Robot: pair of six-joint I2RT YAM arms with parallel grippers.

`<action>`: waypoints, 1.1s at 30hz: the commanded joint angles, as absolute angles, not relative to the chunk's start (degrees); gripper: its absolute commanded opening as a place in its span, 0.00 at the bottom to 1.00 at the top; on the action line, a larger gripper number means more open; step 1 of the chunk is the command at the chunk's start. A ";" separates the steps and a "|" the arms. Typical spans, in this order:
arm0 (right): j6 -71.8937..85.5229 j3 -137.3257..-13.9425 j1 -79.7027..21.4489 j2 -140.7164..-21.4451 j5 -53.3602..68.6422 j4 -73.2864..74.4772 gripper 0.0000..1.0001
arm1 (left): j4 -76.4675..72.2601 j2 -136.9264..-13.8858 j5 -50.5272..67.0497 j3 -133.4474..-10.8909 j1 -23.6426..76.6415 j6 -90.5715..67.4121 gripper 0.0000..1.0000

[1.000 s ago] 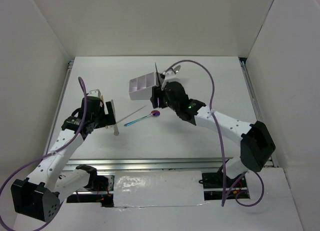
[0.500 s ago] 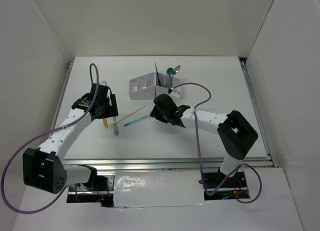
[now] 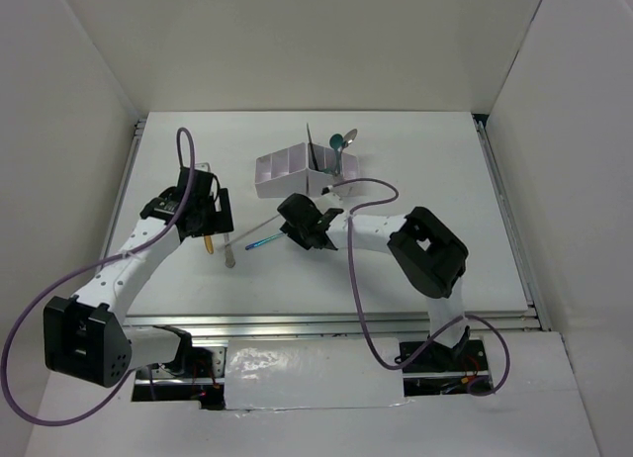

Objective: Sort the eating utensils into containers

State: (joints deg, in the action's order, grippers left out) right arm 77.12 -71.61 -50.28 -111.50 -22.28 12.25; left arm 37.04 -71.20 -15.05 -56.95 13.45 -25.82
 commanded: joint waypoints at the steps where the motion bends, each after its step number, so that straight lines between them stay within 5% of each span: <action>1: 81.99 -74.09 -50.62 -112.94 -24.00 14.15 0.52 | 35.86 -69.79 -14.59 -56.25 13.18 -25.66 0.97; 21: 89.83 -85.77 -51.15 -121.81 -29.62 24.60 0.45 | 34.37 -69.08 -15.20 -54.41 13.10 -24.87 0.98; 33: 90.52 -84.73 -51.15 -120.86 -30.59 26.28 0.12 | 33.93 -69.08 -15.38 -53.79 13.09 -24.70 0.98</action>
